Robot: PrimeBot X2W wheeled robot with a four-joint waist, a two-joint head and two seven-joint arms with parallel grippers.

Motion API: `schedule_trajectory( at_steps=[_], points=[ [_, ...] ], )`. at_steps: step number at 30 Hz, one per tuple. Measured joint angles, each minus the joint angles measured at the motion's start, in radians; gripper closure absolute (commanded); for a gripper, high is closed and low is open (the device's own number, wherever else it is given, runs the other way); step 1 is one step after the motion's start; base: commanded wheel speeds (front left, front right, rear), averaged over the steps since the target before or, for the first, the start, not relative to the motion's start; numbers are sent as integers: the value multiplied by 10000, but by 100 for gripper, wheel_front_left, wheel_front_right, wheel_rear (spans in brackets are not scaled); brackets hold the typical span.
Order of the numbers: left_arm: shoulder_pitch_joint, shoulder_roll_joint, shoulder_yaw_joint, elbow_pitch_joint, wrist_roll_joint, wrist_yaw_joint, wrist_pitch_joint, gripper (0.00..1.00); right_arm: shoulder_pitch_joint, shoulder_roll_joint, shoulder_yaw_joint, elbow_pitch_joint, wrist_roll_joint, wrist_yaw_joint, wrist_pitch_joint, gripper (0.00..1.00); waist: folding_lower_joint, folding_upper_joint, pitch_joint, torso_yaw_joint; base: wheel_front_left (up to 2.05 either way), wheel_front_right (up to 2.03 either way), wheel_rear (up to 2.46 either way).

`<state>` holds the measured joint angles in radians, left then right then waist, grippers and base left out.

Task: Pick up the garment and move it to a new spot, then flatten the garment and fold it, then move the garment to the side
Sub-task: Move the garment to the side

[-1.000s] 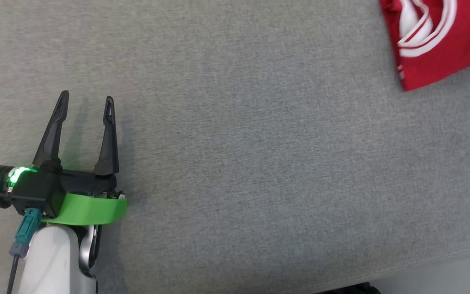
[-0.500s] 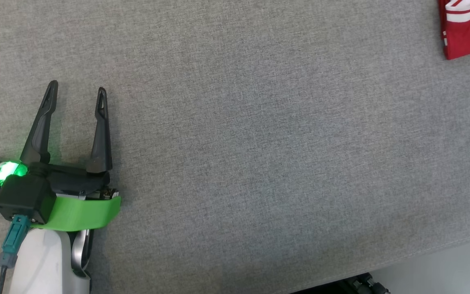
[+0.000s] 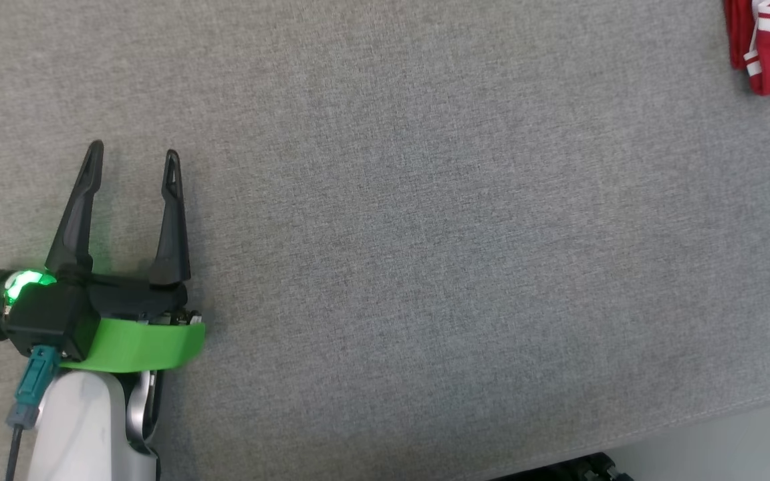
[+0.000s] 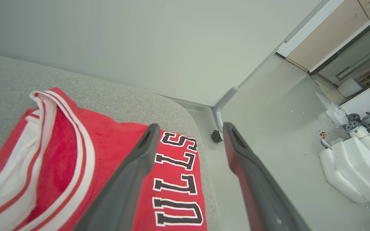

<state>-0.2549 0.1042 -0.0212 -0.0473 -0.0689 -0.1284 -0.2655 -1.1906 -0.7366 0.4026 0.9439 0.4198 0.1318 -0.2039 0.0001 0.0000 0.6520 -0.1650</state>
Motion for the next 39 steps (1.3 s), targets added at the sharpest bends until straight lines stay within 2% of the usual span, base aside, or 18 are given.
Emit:
schedule_trajectory(
  at_steps=[7,12,17,24,39],
  points=[
    [520,-247,224,418,-180,58,12,0,779,834,123,-748,-113,0,-522,0,0,0,-917,116,0,0,0],
    [1125,-328,537,709,-370,115,13,0,2008,1634,-244,-2199,-393,0,-579,0,0,0,-1778,230,0,0,0],
    [1697,-408,924,1012,-500,136,13,0,4188,2541,-1049,-3985,-865,0,-589,0,-2,0,-2720,388,0,0,0],
    [2271,-485,1166,1417,-529,128,15,0,6892,3741,-1797,-5476,-1172,-2,-589,0,-2,0,-3923,712,0,0,0],
    [2967,-525,1181,1825,-525,63,13,0,10994,5298,-3032,-7837,-1540,-2,-589,0,-2,0,-5854,1347,0,0,0]
  ],
)
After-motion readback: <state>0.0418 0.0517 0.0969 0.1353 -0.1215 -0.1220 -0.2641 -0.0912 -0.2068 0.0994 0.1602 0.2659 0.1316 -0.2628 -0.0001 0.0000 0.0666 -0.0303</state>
